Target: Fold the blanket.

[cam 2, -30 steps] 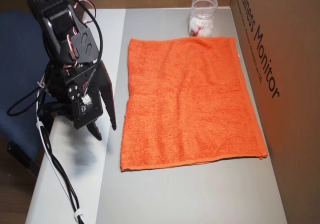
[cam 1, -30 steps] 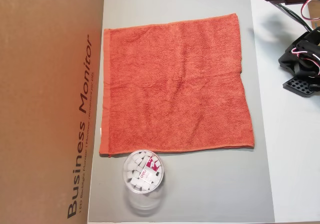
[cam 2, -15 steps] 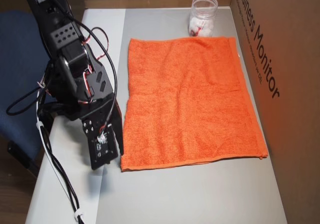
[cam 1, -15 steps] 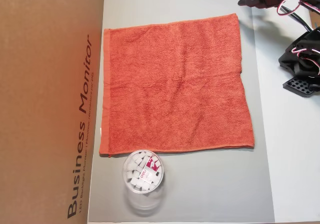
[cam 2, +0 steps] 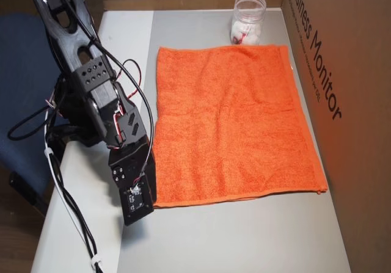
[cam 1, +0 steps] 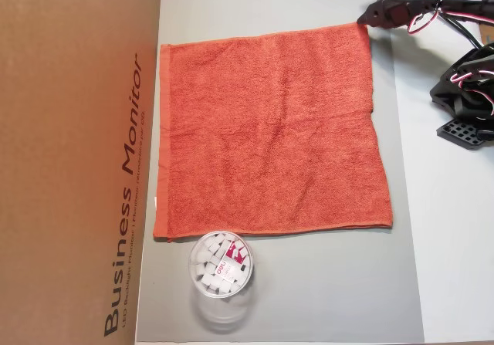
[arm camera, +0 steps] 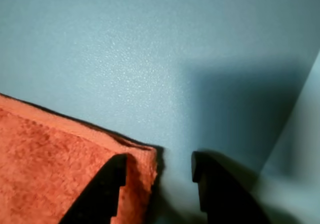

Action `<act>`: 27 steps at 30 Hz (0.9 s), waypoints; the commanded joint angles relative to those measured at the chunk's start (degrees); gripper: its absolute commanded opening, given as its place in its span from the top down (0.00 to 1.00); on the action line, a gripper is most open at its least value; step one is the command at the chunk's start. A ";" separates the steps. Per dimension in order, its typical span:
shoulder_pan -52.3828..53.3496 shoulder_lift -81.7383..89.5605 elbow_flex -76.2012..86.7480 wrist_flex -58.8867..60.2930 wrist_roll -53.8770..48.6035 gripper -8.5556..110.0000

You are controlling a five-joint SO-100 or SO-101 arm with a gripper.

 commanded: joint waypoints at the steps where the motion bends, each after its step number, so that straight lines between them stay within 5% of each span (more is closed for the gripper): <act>1: -1.41 -0.18 1.23 -3.52 0.35 0.82; 27: -8.61 -0.44 4.31 -3.87 0.09 0.82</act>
